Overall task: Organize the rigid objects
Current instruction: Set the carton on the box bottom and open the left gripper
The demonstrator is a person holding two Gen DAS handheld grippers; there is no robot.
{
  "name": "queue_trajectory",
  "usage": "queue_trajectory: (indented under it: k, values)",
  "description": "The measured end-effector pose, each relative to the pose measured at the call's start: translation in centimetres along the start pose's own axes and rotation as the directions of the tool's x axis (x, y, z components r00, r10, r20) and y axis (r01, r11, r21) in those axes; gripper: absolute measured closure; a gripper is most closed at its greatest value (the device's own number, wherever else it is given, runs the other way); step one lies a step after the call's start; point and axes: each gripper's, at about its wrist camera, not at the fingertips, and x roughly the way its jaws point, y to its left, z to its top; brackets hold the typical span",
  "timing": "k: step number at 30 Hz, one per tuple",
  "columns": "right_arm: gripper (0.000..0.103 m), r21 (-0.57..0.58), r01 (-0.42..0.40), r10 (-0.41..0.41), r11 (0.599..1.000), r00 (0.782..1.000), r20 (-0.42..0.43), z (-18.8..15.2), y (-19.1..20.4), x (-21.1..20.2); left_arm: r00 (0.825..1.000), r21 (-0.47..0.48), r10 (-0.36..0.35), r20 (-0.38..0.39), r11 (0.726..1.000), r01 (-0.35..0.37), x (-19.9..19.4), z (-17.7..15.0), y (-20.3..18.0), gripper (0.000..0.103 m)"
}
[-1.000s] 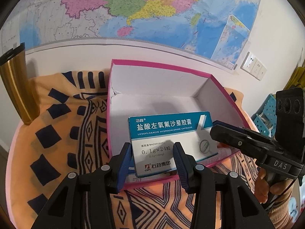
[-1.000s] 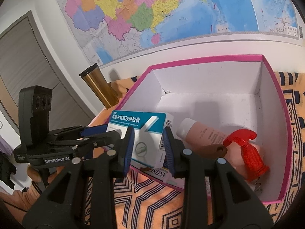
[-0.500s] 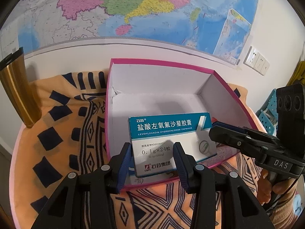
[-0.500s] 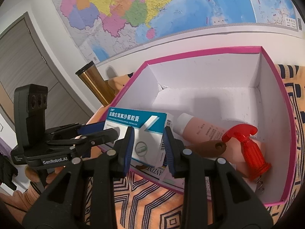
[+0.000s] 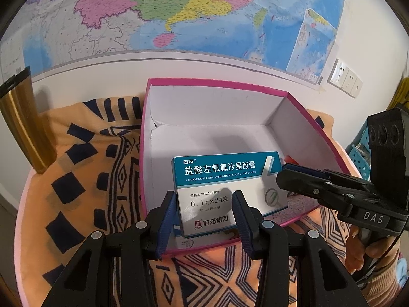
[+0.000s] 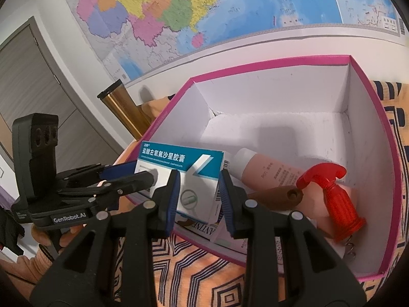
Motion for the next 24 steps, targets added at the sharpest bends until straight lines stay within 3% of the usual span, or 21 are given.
queue_trajectory:
  k: [14, 24]
  values:
    - [0.068, -0.010, 0.025, -0.025, 1.000, 0.999, -0.026, 0.0, -0.1, 0.9, 1.000, 0.005, 0.007, -0.004, 1.000, -0.007, 0.4, 0.1, -0.1, 0.059]
    - [0.067, -0.039, 0.070, -0.072, 0.997, 0.996, -0.048, 0.0, -0.1, 1.6, 1.000, 0.010, 0.017, 0.006, 1.000, -0.017, 0.2, 0.3, -0.2, 0.051]
